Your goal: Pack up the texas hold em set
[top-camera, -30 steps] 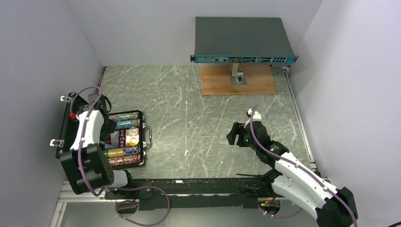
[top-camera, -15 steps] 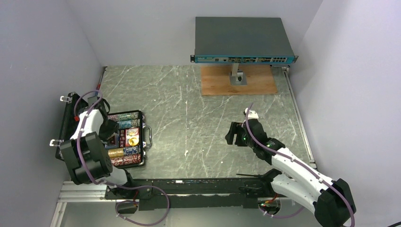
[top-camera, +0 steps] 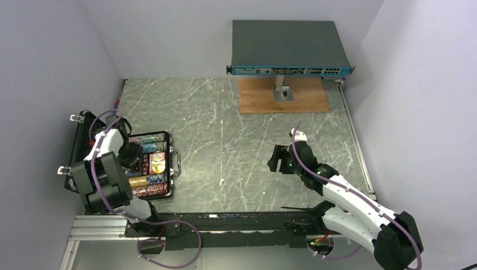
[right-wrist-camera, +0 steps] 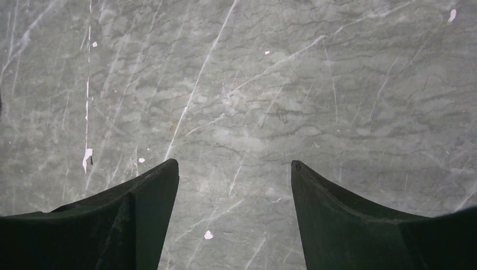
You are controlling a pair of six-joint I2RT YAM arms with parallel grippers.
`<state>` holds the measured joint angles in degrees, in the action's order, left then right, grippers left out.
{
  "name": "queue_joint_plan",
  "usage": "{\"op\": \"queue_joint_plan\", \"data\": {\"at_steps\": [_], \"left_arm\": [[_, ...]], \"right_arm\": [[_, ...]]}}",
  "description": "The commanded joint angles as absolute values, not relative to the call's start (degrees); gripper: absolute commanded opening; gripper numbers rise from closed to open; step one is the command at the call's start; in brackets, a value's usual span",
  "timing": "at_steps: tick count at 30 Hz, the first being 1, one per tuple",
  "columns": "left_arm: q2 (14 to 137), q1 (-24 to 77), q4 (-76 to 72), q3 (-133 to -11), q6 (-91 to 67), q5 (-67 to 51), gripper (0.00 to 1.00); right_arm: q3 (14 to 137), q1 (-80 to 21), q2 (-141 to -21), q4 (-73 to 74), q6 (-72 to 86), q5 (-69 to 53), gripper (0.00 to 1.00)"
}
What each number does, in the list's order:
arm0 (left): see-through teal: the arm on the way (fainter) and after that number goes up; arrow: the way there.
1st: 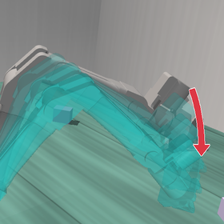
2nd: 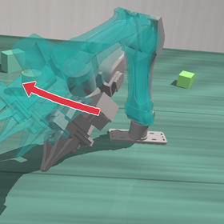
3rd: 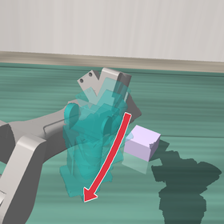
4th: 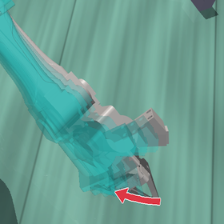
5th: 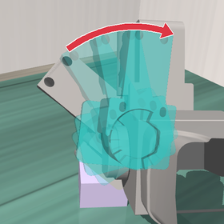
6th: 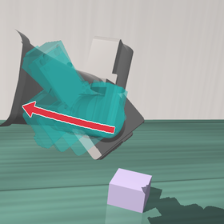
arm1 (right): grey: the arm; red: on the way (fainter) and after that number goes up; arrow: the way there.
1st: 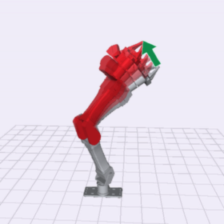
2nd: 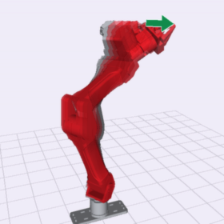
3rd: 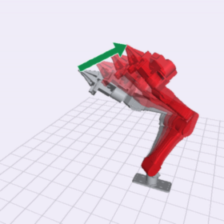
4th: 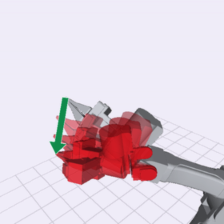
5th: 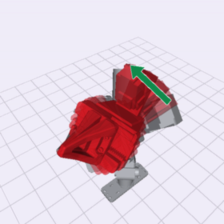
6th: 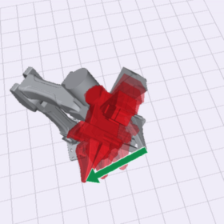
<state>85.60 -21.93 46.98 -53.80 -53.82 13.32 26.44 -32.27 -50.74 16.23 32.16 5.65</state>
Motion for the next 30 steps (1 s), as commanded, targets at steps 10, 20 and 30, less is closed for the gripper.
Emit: {"op": "queue_joint_plan", "data": {"at_steps": [10, 20, 30], "left_arm": [[80.73, -22.34, 53.20, -55.79, -59.41, 20.02, 0.80], [74.30, -19.04, 55.16, -57.31, -56.27, 21.24, 0.99], [63.17, -1.44, 51.25, -56.83, -40.75, 18.83, 0.99]], "right_arm": [[26.90, -32.03, -48.60, 13.67, 31.99, 5.99, 0.75], [26.64, -32.11, -47.12, 13.45, 31.78, 5.30, 0.75], [25.10, -32.07, -44.42, 12.41, 30.48, 5.45, 0.75]]}}
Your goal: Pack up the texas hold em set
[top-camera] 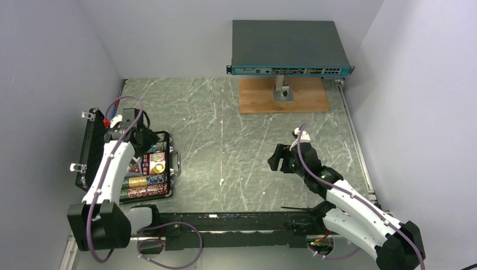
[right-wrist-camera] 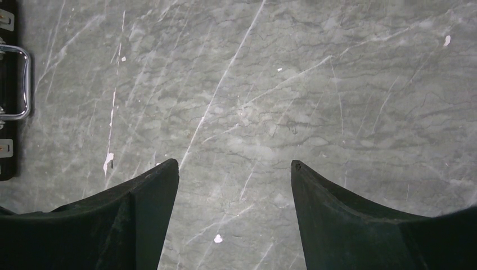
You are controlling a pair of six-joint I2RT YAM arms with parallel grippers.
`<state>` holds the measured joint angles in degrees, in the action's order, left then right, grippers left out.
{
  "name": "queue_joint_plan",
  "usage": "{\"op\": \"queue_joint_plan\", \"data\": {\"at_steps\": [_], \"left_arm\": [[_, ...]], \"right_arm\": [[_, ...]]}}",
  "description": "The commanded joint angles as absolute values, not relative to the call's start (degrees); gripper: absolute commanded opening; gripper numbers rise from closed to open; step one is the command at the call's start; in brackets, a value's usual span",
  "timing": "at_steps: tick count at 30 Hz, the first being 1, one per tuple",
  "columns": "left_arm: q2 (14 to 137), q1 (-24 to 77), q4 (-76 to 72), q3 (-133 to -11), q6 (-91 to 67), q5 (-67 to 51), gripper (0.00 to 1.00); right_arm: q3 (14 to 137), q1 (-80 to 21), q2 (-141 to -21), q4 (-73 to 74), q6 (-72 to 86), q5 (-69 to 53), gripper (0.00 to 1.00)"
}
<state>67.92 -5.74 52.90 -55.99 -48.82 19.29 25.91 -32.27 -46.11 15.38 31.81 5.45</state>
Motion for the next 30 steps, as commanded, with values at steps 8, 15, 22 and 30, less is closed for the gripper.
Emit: {"op": "queue_joint_plan", "data": {"at_steps": [8, 15, 22, 30], "left_arm": [[47.47, -0.44, 47.74, -52.35, -28.21, 4.90, 0.98], [40.64, -0.46, 53.10, -57.65, -23.14, -2.92, 1.00], [39.89, -0.44, 59.67, -69.27, -21.47, 6.88, 0.99], [49.88, -0.48, 70.99, -83.20, -19.27, 33.97, 0.99]], "right_arm": [[25.28, -32.07, -45.81, 10.38, 29.14, 2.99, 0.75], [23.29, -32.01, -46.97, 5.91, 28.48, -4.02, 0.77], [21.93, -33.78, -49.27, 1.07, 28.31, -9.79, 0.83], [22.36, -35.44, -49.37, 0.72, 27.67, -11.32, 0.86]]}}
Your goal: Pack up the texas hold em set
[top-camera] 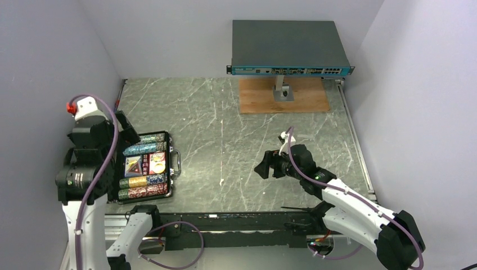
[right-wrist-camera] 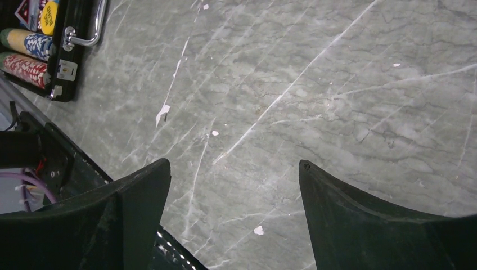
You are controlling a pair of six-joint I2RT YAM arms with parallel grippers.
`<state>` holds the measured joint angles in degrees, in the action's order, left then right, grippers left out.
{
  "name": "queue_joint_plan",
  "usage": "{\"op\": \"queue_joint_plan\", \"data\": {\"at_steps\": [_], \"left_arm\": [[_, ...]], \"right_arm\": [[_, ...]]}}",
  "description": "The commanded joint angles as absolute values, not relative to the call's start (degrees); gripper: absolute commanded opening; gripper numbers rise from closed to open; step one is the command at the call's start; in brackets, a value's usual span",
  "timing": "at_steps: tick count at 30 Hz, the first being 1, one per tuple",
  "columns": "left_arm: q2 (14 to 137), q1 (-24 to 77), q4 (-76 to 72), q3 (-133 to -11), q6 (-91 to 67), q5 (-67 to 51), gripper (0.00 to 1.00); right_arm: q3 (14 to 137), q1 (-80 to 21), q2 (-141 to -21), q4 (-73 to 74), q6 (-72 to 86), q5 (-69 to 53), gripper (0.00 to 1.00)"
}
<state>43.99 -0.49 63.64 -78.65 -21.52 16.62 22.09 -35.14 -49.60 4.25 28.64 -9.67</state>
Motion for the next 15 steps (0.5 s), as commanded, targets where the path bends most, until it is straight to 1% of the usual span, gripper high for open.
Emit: {"op": "queue_joint_plan", "data": {"at_steps": [1, 4, 6, 9, 12, 15], "left_arm": [[51.12, -0.44, 71.92, -83.99, -19.31, 38.24, 0.99], [54.32, -0.46, 70.82, -84.28, -17.18, 45.69, 0.99], [56.41, -0.50, 67.86, -83.50, -14.90, 48.57, 0.99], [59.23, -3.70, 63.28, -82.19, -11.31, 49.28, 0.99], [61.39, -10.21, 58.64, -81.68, -8.51, 43.93, 0.99], [63.02, -11.19, 55.11, -80.30, -7.47, 45.88, 0.99]], "right_arm": [[22.54, -35.37, -49.45, 0.95, 27.66, -11.52, 0.86], [23.11, -35.38, -49.98, 1.56, 27.51, -12.15, 0.86], [23.32, -35.42, -50.64, 1.33, 27.52, -12.72, 0.86], [24.90, -35.40, -51.36, 2.82, 27.43, -13.29, 0.86], [25.67, -35.38, -51.69, 3.38, 27.24, -13.75, 0.86], [26.72, -35.39, -52.95, 3.56, 27.36, -14.16, 0.86]]}}
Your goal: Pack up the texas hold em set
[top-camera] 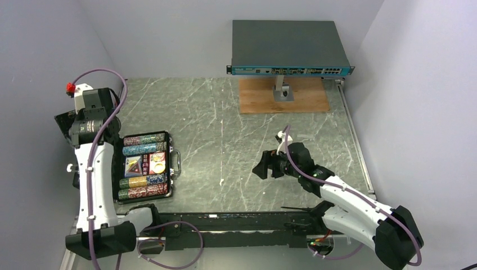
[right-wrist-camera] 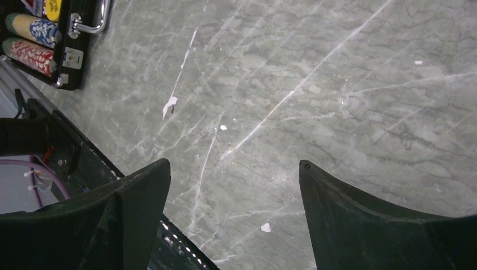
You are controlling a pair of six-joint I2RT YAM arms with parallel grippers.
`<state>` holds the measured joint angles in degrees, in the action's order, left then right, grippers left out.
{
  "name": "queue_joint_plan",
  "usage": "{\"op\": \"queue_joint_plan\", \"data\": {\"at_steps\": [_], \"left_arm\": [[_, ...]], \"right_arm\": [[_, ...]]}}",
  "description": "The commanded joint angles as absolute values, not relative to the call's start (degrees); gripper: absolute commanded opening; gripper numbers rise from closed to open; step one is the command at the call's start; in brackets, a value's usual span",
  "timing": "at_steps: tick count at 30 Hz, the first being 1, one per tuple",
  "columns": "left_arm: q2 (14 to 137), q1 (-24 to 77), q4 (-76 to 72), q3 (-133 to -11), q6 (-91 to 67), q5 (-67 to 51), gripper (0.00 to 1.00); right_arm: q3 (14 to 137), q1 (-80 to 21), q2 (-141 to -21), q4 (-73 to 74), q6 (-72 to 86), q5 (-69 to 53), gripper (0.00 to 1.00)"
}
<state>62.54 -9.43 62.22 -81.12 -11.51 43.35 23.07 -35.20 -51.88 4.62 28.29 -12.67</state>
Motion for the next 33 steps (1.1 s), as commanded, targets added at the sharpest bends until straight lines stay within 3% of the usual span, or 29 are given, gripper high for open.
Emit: {"op": "queue_joint_plan", "data": {"at_steps": [1, 8, 22, 28, 33], "left_arm": [[63.66, -11.31, 54.05, -79.94, -7.36, 46.83, 0.99], [66.38, -13.48, 51.60, -76.76, -11.64, 51.10, 0.99], [67.52, -22.02, 50.79, -68.27, -16.89, 29.25, 0.99], [63.54, -21.89, 50.89, -64.53, -16.02, 16.93, 0.81], [58.46, -19.61, 49.49, -60.87, -15.67, 12.94, 0.76]], "right_arm": [[27.26, -35.36, -53.61, 3.91, 27.60, -14.12, 0.86], [29.96, -35.47, -55.56, 5.28, 30.02, -13.79, 0.85], [30.60, -35.59, -57.26, 5.47, 30.67, -13.26, 0.84], [29.15, -35.55, -56.52, 3.98, 30.92, -13.50, 0.84], [28.79, -35.58, -56.64, 3.86, 31.09, -13.69, 0.84]]}}
